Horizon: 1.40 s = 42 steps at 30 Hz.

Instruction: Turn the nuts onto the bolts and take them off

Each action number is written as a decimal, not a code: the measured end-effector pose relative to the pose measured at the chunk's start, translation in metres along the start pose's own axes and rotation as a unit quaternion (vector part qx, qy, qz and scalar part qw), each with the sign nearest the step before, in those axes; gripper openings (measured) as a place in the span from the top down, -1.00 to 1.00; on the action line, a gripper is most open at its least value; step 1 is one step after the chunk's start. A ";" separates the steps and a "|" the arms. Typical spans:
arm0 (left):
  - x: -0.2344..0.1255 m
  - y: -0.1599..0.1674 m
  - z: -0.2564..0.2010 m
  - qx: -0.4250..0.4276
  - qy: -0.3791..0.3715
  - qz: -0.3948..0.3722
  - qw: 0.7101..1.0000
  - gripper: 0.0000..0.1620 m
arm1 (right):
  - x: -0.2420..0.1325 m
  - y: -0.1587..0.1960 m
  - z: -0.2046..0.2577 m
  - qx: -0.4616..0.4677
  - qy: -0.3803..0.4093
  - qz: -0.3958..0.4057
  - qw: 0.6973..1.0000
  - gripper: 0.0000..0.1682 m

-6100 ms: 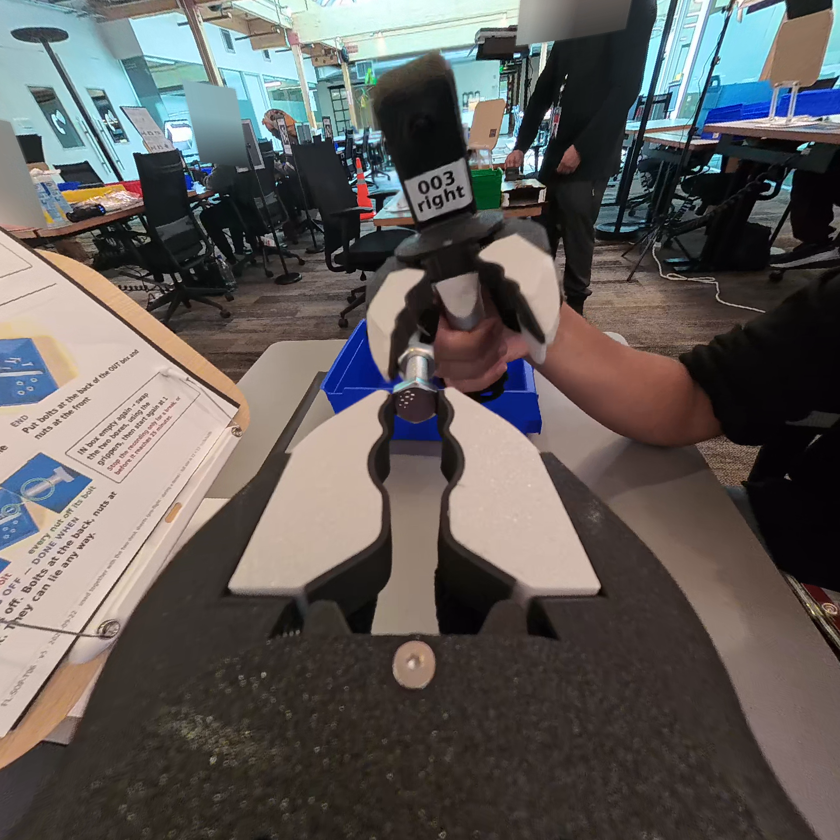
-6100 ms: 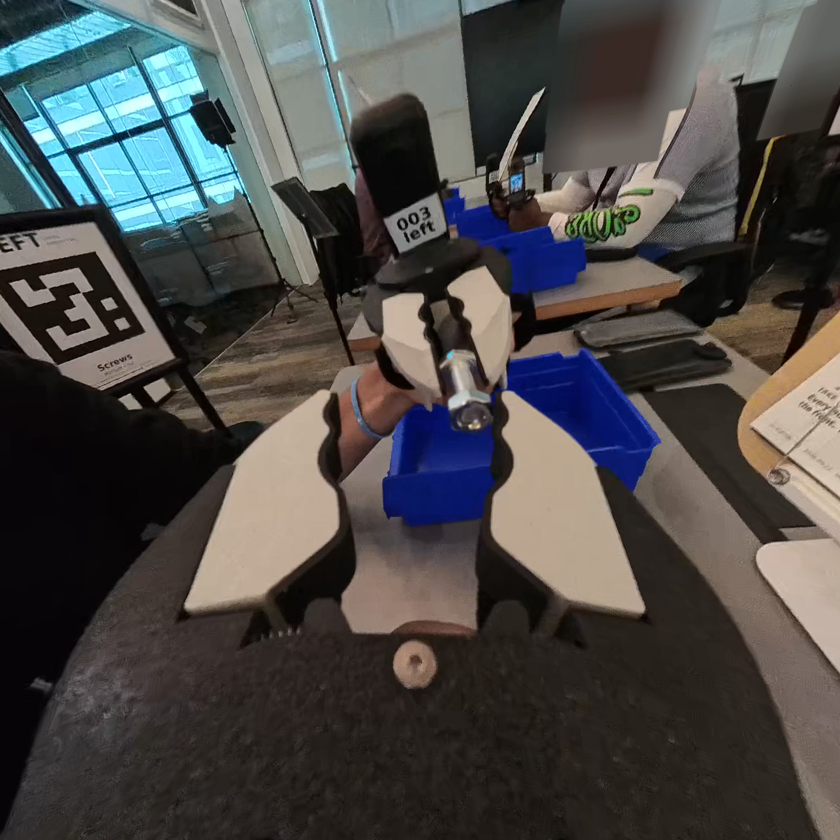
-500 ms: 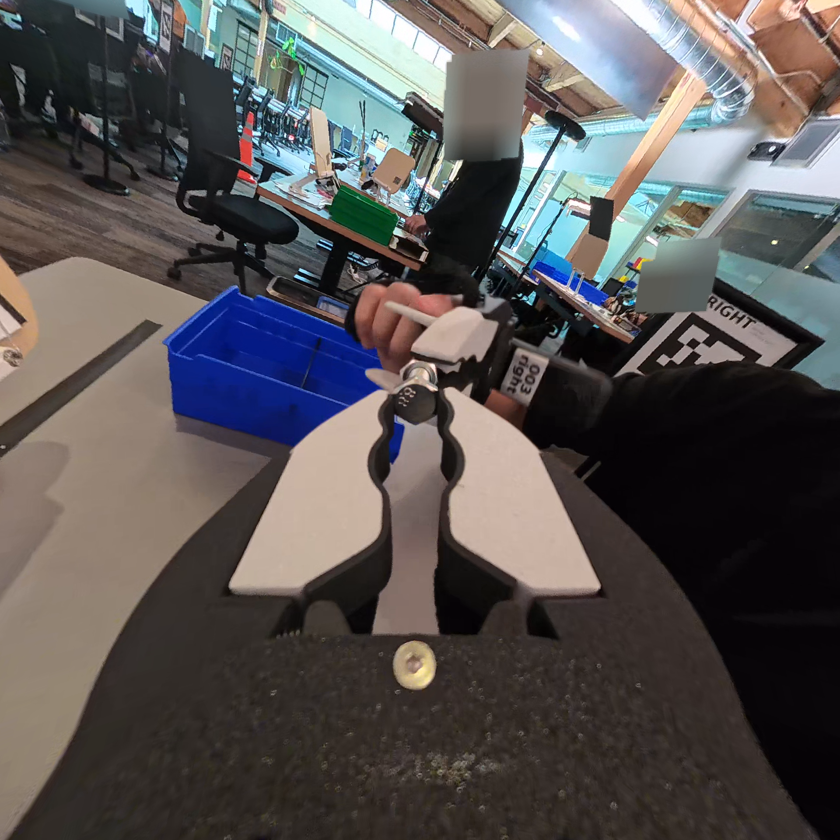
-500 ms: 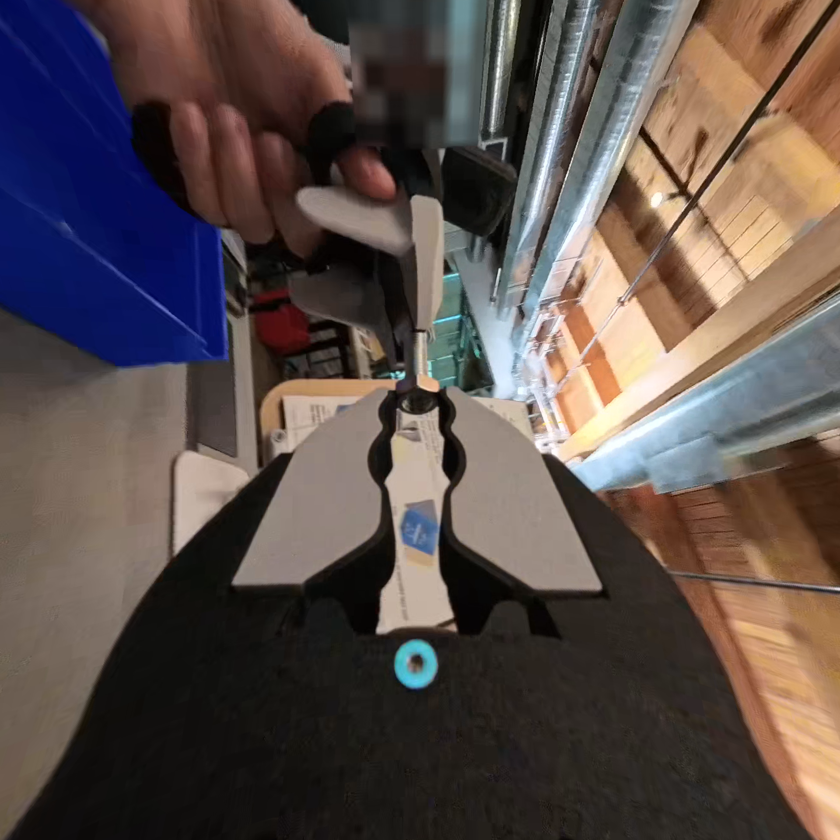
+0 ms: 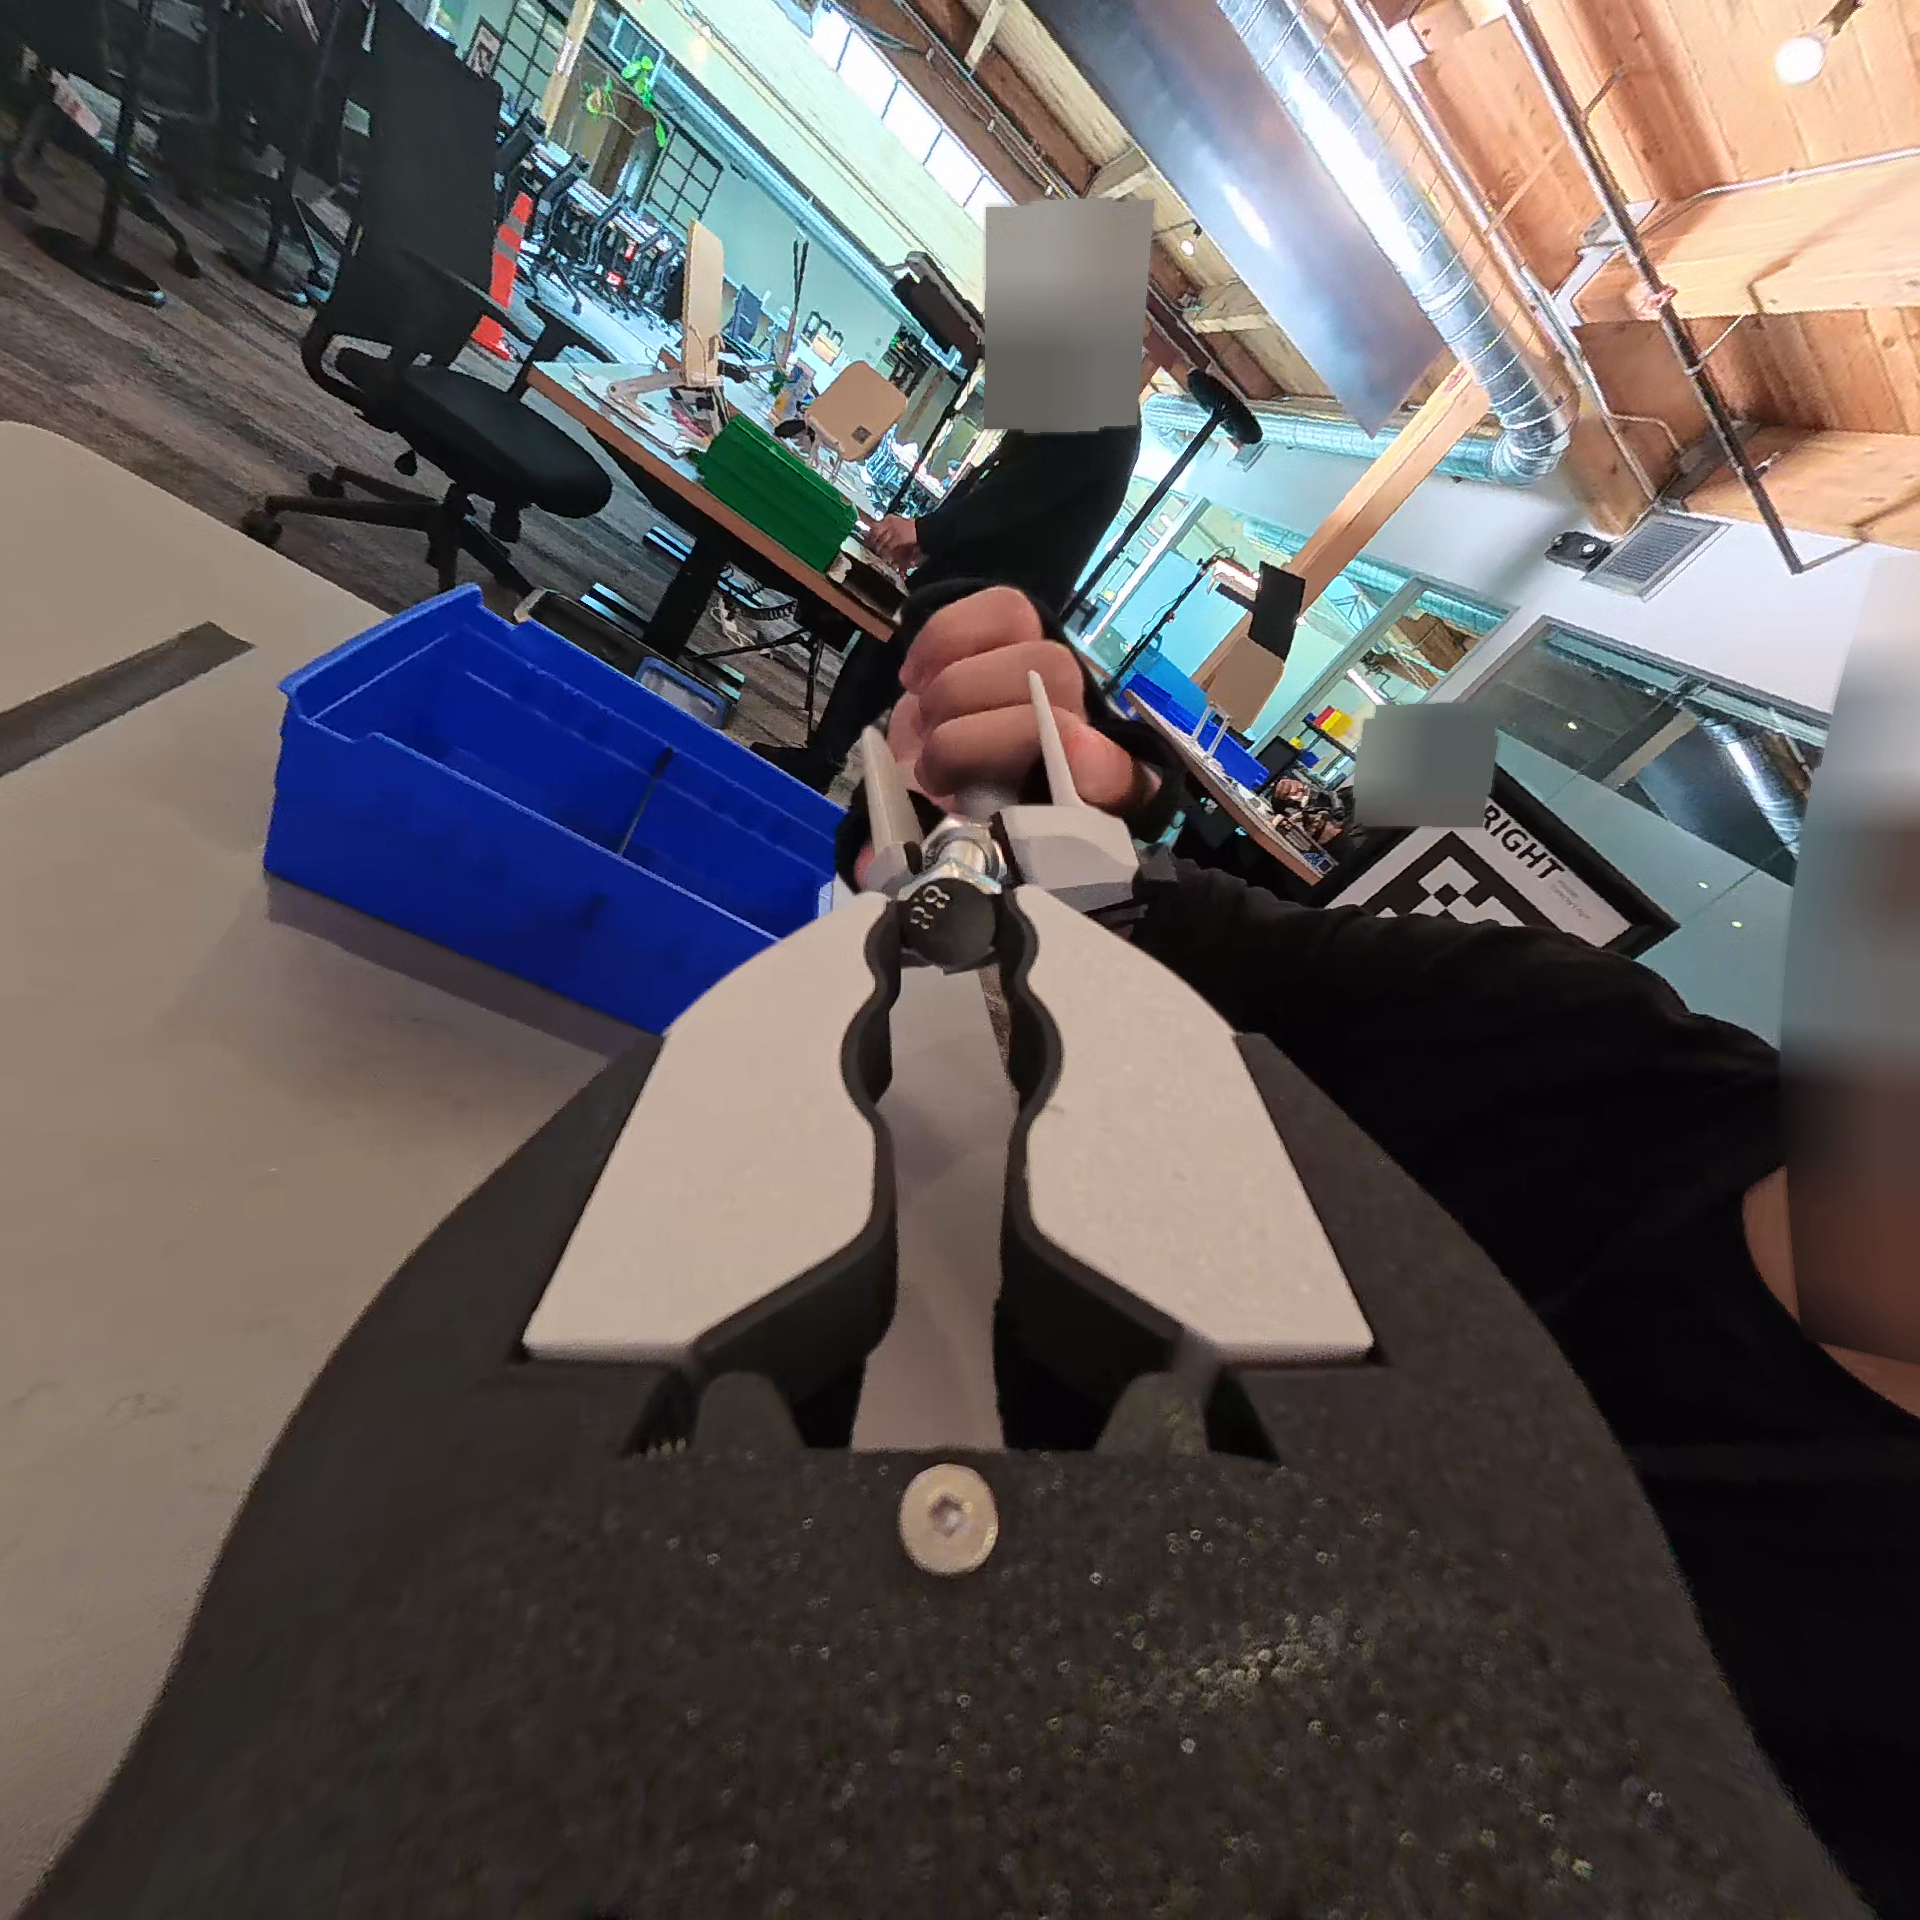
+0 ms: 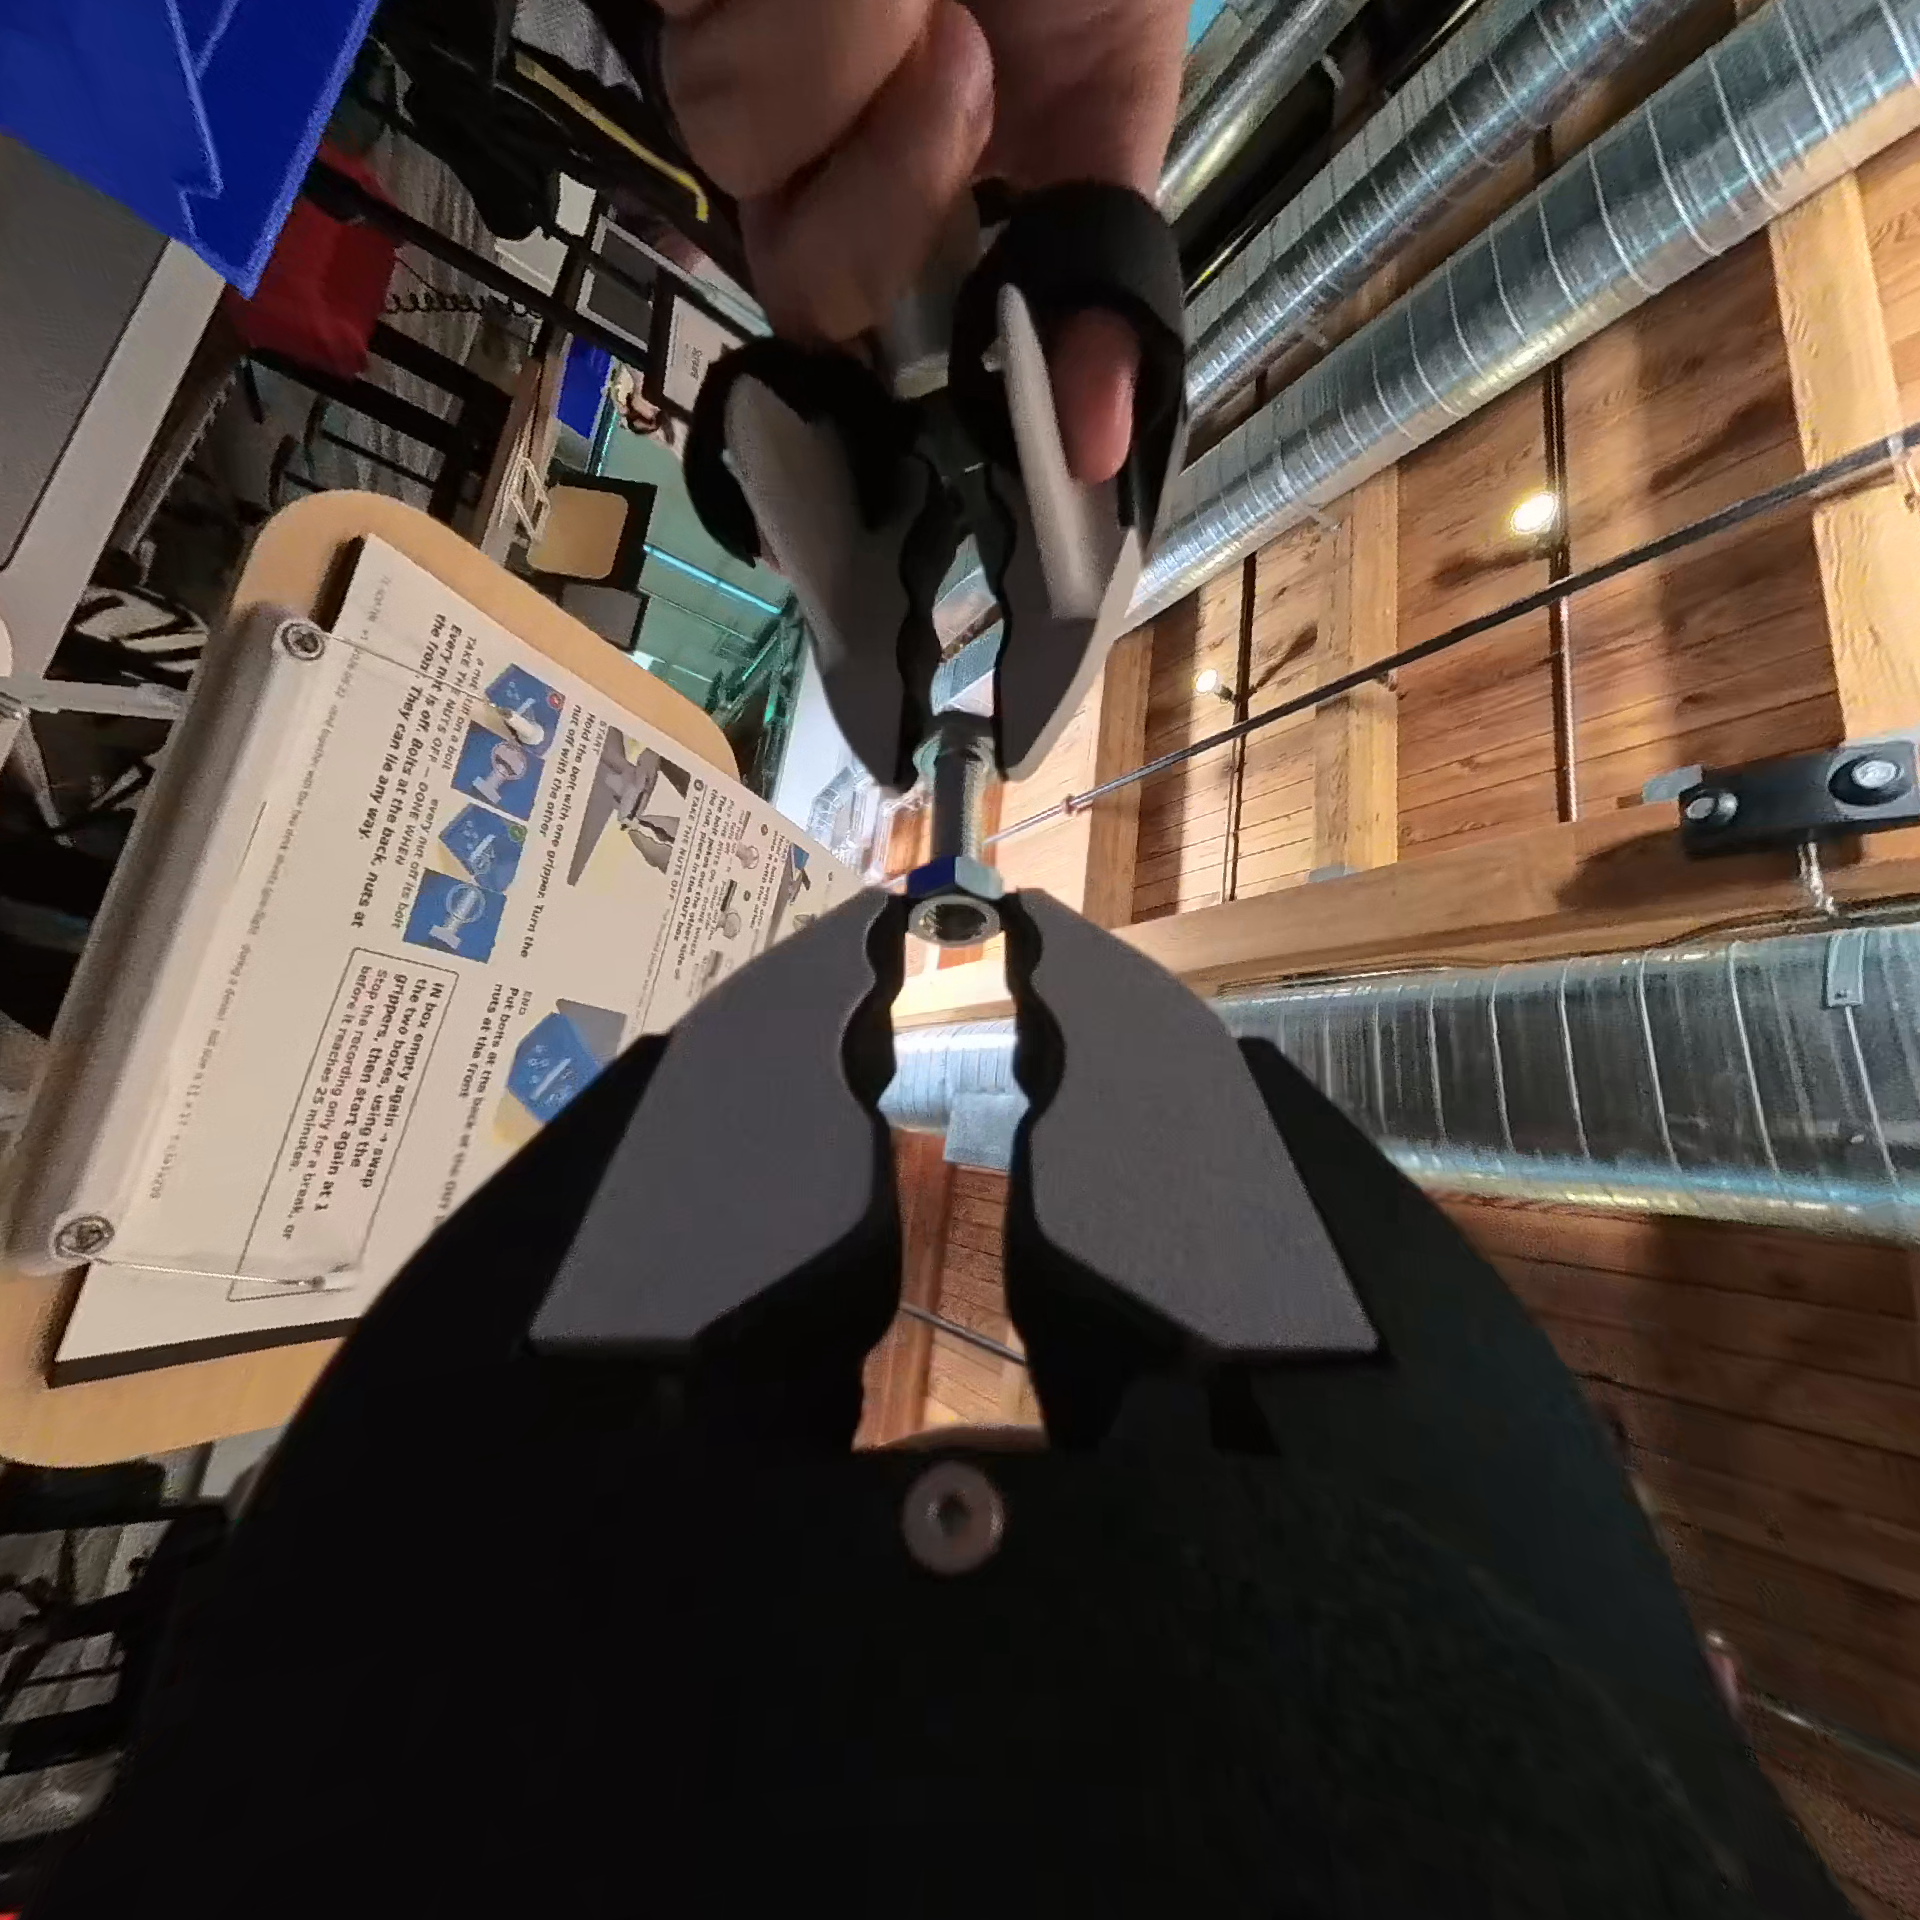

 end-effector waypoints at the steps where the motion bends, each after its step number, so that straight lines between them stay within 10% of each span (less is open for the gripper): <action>1: 0.000 0.000 0.000 0.002 -0.003 0.000 1.000 0.80 | -0.001 -0.001 0.001 0.015 0.001 -0.003 1.000 0.79; 7: -0.009 -0.005 -0.001 0.029 -0.026 -0.021 0.999 0.80 | -0.014 0.001 0.002 0.185 -0.032 -0.038 0.981 0.41; 10: -0.018 -0.010 -0.007 0.069 -0.039 -0.045 0.996 0.80 | -0.009 0.006 0.013 0.409 -0.117 -0.063 0.903 0.26; 12: -0.023 -0.012 -0.013 0.101 -0.055 -0.056 0.992 0.80 | -0.003 0.002 0.026 0.585 -0.205 -0.101 0.778 0.25; 16: -0.029 -0.013 -0.015 0.121 -0.103 -0.049 0.986 0.80 | 0.010 -0.016 0.039 0.850 -0.332 -0.196 0.358 0.13; 18: -0.032 -0.013 -0.012 0.142 -0.127 -0.045 0.981 0.80 | 0.018 -0.019 0.038 0.879 -0.365 -0.230 0.201 0.11; 25: -0.032 -0.009 -0.019 0.239 -0.168 -0.028 0.956 0.80 | 0.031 0.008 0.023 0.877 -0.305 -0.330 -0.171 0.22; 42: -0.027 -0.004 -0.023 0.266 -0.149 -0.011 0.952 0.80 | 0.034 0.006 0.024 0.878 -0.282 -0.331 -0.200 0.78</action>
Point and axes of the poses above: each gripper's, where its closed fingertips meet, x out along the fingers, y out of its underside, z = x × y across the jaws, the point moved 8 cm from there along -x, back along the fingers, and after that the axes turned 11 degrees about -y, right-handed, at the moved point
